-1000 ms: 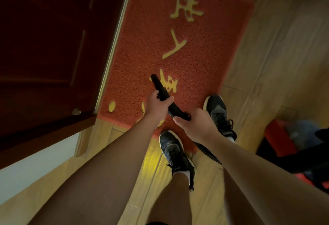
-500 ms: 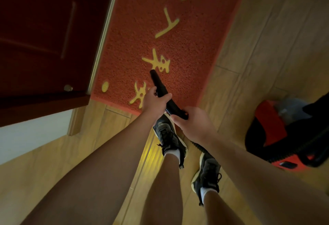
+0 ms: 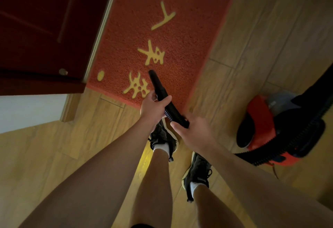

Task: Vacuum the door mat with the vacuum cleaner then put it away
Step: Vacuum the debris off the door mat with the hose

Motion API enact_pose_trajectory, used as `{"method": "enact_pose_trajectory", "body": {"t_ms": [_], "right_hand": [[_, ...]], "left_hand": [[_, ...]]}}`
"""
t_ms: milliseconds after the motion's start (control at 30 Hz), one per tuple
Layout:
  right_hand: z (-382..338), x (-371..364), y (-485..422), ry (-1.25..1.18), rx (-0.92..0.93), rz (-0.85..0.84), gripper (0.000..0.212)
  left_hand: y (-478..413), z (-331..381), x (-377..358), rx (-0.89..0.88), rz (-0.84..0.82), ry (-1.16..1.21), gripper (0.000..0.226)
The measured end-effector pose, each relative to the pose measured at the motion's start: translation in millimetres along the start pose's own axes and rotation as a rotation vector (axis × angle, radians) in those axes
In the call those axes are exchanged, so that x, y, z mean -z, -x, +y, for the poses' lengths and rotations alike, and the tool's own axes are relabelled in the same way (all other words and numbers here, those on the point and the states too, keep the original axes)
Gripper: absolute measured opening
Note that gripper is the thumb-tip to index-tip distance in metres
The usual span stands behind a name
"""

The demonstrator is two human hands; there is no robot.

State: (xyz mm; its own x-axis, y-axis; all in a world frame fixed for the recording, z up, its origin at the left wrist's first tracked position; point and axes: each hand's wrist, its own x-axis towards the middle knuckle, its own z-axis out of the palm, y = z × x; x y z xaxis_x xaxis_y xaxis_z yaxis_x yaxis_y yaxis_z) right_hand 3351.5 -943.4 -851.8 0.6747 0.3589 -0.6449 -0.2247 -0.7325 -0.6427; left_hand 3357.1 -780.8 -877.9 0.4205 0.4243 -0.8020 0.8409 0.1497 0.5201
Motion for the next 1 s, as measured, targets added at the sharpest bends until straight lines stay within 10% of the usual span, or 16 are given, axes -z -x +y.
{"method": "enact_pose_trajectory", "body": {"t_ms": [1000], "right_hand": [[80.7, -59.7, 91.8, 0.055, -0.071, 0.156, 0.032]], "left_hand": [[57.4, -80.0, -33.6, -0.201, -0.148, -0.14, 0.074]]}}
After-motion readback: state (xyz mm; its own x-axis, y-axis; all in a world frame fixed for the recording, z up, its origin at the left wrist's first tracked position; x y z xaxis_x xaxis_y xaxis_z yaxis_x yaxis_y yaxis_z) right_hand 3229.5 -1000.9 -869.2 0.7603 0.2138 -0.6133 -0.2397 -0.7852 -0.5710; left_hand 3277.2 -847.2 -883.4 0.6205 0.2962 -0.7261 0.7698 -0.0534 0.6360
